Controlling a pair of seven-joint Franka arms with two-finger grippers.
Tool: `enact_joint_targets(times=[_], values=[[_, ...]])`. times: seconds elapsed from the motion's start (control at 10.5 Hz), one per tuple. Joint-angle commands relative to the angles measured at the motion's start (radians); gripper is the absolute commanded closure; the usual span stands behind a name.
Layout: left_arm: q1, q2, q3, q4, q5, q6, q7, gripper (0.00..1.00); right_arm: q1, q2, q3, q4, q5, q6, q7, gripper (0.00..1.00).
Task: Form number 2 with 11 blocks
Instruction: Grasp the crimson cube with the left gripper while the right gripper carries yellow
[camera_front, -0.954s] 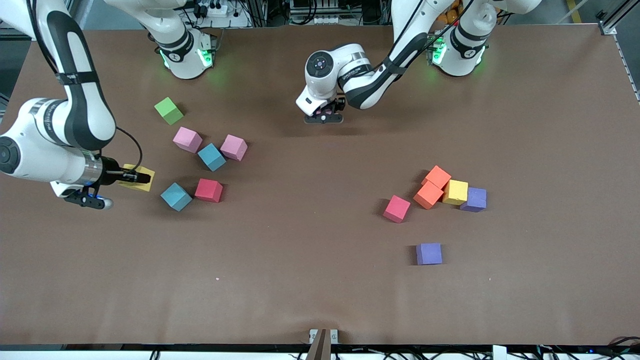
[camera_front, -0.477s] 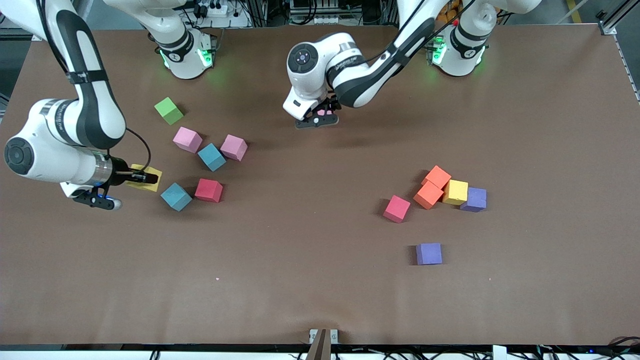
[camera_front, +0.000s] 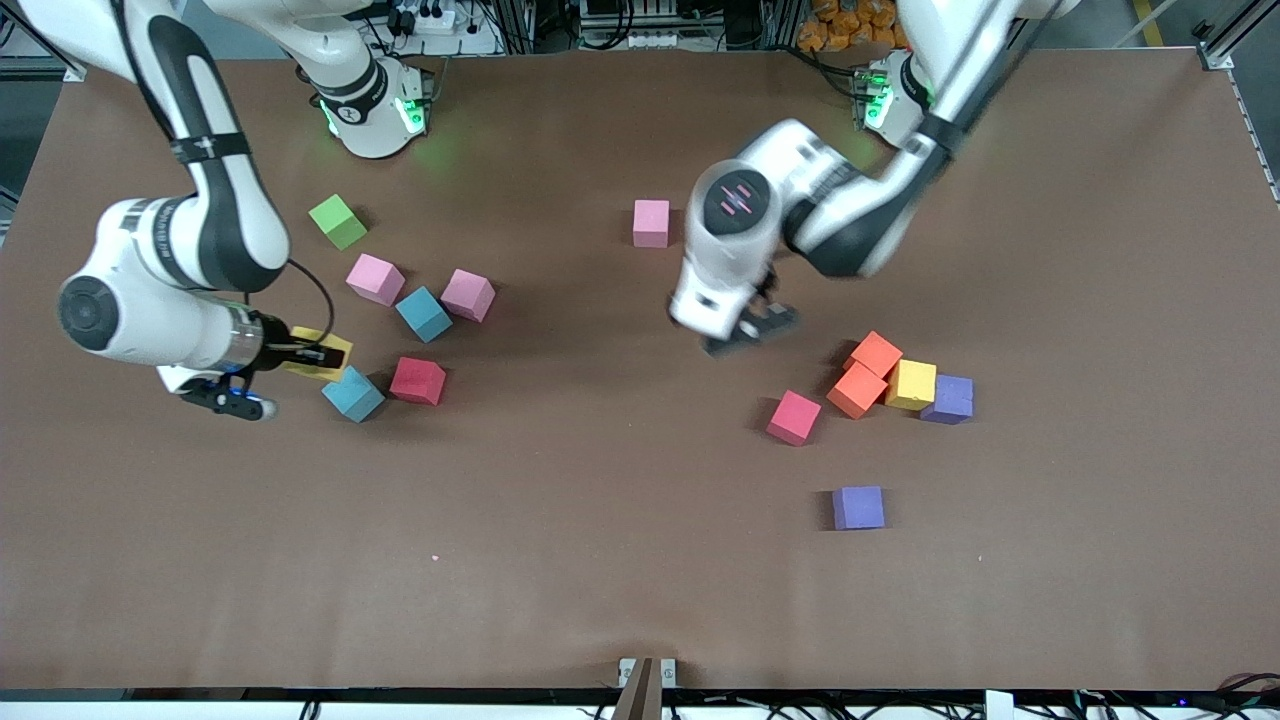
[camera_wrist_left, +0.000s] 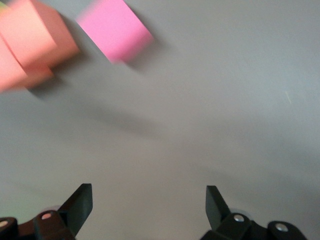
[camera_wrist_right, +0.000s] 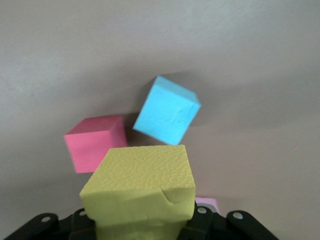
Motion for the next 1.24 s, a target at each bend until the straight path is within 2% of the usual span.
enact_joint_targets(times=[0.0,0.38,0.57,0.86,1.14], values=[[-0.022,0.076,0.089,0.104,0.013,0.005,-0.027,0.0,0.083,-0.008,-0.004,0.005,0.001,-0.007,0.046,0.76],[-0.01,0.168,0.18,0.111,0.007,0.13,-0.133,0.0,0.213,-0.053,-0.001,0.0,-0.001,-0.015,-0.002,0.74],[-0.001,0.181,0.184,0.108,0.009,0.189,-0.162,0.0,0.241,-0.053,-0.001,-0.003,0.001,-0.009,-0.148,0.74],[-0.001,0.197,0.186,0.103,0.009,0.229,-0.216,0.0,0.275,-0.065,0.0,-0.027,0.006,-0.03,-0.473,0.71],[0.004,0.205,0.186,0.091,0.006,0.23,-0.335,0.0,0.397,-0.082,-0.001,-0.034,0.004,-0.041,-0.613,0.7]])
